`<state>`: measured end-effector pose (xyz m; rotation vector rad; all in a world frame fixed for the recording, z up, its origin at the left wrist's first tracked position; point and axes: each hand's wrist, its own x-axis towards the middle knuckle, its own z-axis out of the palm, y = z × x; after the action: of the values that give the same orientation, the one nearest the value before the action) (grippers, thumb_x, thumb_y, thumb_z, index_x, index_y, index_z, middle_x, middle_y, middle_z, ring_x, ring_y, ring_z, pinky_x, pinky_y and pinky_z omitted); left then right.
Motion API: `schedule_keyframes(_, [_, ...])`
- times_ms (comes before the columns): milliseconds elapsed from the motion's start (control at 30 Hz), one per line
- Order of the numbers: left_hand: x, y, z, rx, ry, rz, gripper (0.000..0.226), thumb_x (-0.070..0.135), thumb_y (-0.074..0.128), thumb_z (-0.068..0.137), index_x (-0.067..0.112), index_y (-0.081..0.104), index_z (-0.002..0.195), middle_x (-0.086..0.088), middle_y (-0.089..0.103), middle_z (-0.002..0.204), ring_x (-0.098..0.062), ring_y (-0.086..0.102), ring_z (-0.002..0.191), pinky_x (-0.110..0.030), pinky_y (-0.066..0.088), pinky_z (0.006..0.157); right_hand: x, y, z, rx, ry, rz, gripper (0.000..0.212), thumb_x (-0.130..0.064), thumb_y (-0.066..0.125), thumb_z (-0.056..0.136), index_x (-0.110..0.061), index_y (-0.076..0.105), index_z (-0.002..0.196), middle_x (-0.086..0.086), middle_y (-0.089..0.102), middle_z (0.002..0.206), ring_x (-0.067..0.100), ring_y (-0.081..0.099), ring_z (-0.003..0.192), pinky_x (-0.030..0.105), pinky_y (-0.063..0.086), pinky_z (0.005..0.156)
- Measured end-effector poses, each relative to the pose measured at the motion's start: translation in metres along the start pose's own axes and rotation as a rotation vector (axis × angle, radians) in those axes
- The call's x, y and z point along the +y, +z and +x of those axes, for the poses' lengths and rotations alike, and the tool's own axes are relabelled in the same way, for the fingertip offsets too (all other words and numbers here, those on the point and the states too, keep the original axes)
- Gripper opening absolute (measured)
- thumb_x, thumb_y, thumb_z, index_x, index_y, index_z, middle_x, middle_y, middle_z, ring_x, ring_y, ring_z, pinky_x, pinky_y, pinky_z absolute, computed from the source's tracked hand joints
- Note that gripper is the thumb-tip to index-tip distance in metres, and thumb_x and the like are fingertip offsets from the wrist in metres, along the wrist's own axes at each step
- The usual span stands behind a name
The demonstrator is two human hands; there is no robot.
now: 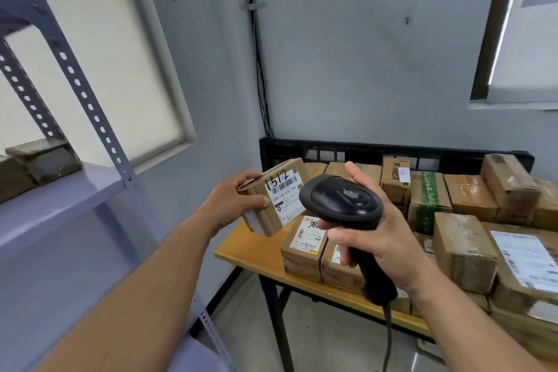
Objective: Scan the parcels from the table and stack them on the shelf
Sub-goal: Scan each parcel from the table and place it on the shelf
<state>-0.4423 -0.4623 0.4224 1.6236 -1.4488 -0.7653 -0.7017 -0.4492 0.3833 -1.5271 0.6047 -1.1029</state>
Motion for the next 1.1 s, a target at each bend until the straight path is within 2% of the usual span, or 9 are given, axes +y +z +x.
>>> schedule_keyframes(67, [-0.002,-0.001,0.0,0.003,0.003,-0.003,0.039,0.008,0.071,0.085,0.026,0.056,0.116,0.005,0.064,0.1,-0.003,0.06,0.084,-0.013,0.049,0.061,-0.002,0.0,-0.001,-0.013,0.015,0.025,0.113,-0.046,0.093,0.049,-0.053,0.03,0.143,0.01,0.072,0.11,0.042,0.066,0.066,0.042,0.058,0.057])
schedule_keyframes(100, [-0.003,-0.001,0.0,0.003,0.0,-0.004,0.04,0.009,0.072,0.085,0.027,0.056,0.117,0.004,0.064,0.101,-0.004,0.06,0.085,-0.014,0.049,0.062,-0.003,-0.001,-0.002,-0.016,0.022,0.029,0.114,-0.044,0.093,0.049,-0.052,0.03,0.144,0.011,0.072,0.108,0.041,0.065,0.063,0.039,0.058,0.055])
schedule_keyframes(200, [-0.006,-0.001,0.001,-0.003,-0.007,-0.007,0.041,0.009,0.072,0.084,0.027,0.056,0.117,0.003,0.064,0.104,-0.007,0.061,0.089,-0.016,0.049,0.067,-0.004,-0.004,-0.004,-0.013,0.025,0.009,0.107,-0.019,0.09,0.062,-0.044,0.03,0.147,0.01,0.073,0.105,0.031,0.062,0.057,0.032,0.056,0.052])
schedule_keyframes(267, [-0.007,0.0,0.001,-0.006,-0.003,-0.003,0.042,0.009,0.072,0.084,0.027,0.055,0.118,0.004,0.064,0.104,-0.009,0.061,0.091,-0.017,0.049,0.068,-0.004,-0.006,-0.006,-0.001,0.025,-0.009,0.104,-0.012,0.087,0.064,-0.042,0.032,0.146,0.005,0.073,0.104,0.027,0.062,0.059,0.028,0.057,0.054])
schedule_keyframes(367, [-0.008,0.0,0.001,-0.009,0.006,0.011,0.044,0.011,0.073,0.084,0.028,0.054,0.119,0.005,0.062,0.105,-0.007,0.06,0.091,-0.018,0.048,0.071,-0.002,-0.008,-0.01,-0.018,0.048,0.004,0.102,-0.011,0.086,0.063,-0.043,0.034,0.145,0.014,0.073,0.093,0.027,0.059,0.051,0.032,0.055,0.051])
schedule_keyframes(467, [-0.007,0.0,0.002,-0.013,0.012,0.017,0.044,0.011,0.073,0.084,0.028,0.053,0.119,0.004,0.061,0.106,-0.008,0.059,0.093,-0.021,0.049,0.075,-0.001,-0.01,-0.01,-0.022,0.062,-0.007,0.099,-0.011,0.086,0.066,-0.043,0.035,0.144,0.018,0.072,0.095,0.027,0.059,0.051,0.033,0.054,0.05])
schedule_keyframes(800, [-0.01,-0.007,0.002,0.008,0.022,-0.019,0.042,0.007,0.072,0.084,0.029,0.054,0.115,0.006,0.064,0.103,-0.008,0.061,0.092,-0.019,0.051,0.073,-0.001,-0.008,-0.004,-0.004,0.071,-0.022,0.098,-0.01,0.084,0.062,-0.045,0.039,0.142,0.012,0.073,0.091,0.03,0.059,0.051,0.033,0.054,0.05])
schedule_keyframes(967, [-0.015,-0.017,0.0,0.043,0.02,-0.041,0.044,0.005,0.072,0.083,0.029,0.054,0.116,0.007,0.062,0.103,-0.011,0.061,0.094,-0.024,0.051,0.078,0.0,0.0,0.006,0.002,0.046,-0.035,0.098,-0.009,0.082,0.062,-0.047,0.037,0.141,0.007,0.074,0.087,0.028,0.059,0.051,0.034,0.055,0.051])
schedule_keyframes(1100, [-0.019,-0.034,-0.004,0.078,0.026,-0.034,0.047,0.003,0.07,0.084,0.03,0.054,0.118,0.008,0.064,0.102,-0.011,0.061,0.095,-0.029,0.051,0.086,0.004,0.016,0.021,-0.044,0.016,-0.022,0.095,-0.01,0.083,0.061,-0.053,0.04,0.135,0.011,0.073,0.095,0.028,0.059,0.051,0.034,0.055,0.051])
